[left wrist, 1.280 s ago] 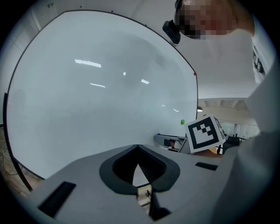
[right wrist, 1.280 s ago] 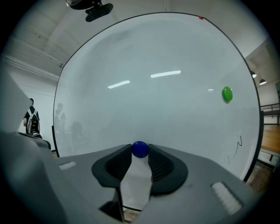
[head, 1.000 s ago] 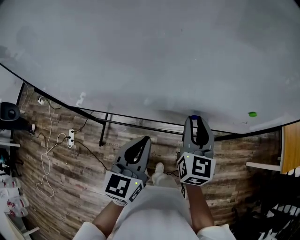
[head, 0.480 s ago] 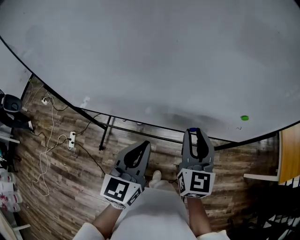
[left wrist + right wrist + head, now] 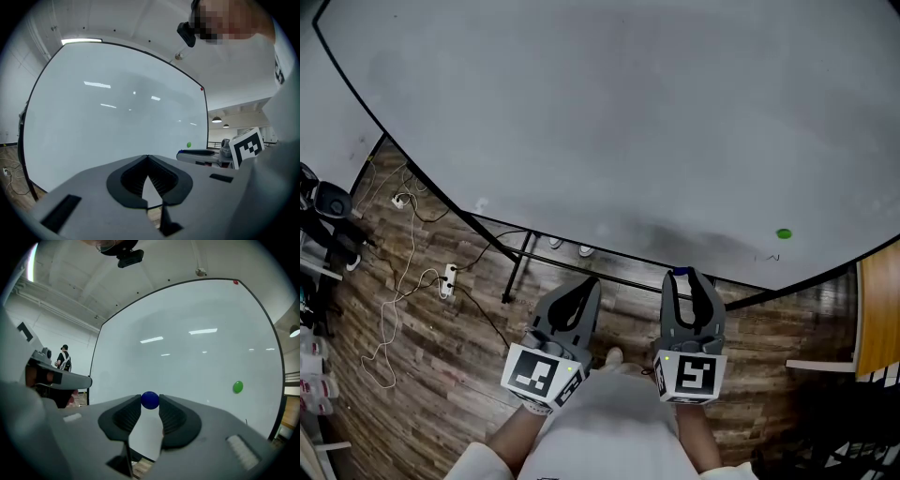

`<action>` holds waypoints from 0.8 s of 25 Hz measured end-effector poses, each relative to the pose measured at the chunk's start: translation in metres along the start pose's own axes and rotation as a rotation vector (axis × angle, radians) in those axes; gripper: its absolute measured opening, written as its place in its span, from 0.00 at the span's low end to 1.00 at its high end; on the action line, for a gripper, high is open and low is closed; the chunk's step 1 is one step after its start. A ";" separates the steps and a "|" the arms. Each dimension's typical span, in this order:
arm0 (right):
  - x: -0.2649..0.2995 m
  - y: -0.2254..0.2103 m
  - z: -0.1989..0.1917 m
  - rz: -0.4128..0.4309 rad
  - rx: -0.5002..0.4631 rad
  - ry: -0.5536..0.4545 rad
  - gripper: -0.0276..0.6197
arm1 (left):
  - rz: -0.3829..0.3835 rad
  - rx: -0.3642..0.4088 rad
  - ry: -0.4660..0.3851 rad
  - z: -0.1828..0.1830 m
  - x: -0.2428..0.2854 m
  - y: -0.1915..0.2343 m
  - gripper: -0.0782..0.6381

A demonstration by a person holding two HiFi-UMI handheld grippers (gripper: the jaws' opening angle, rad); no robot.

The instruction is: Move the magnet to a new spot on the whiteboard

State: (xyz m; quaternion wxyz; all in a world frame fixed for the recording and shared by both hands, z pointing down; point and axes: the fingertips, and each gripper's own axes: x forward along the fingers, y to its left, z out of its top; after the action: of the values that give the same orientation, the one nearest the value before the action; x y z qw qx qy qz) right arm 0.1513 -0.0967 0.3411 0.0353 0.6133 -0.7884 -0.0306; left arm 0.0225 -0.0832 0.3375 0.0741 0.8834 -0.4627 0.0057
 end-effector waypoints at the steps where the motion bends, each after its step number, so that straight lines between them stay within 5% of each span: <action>1: 0.000 0.001 0.001 0.004 -0.001 -0.004 0.24 | 0.003 0.001 -0.001 0.000 -0.001 0.001 0.12; 20: 0.019 0.045 0.037 0.037 -0.021 -0.057 0.24 | 0.008 0.011 0.004 0.020 -0.025 0.033 0.12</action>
State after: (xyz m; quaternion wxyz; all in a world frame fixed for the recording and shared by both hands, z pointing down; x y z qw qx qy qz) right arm 0.0999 -0.1040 0.3086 0.0197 0.5971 -0.8000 -0.0559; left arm -0.0204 -0.0841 0.3196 0.0704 0.8818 -0.4662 0.0103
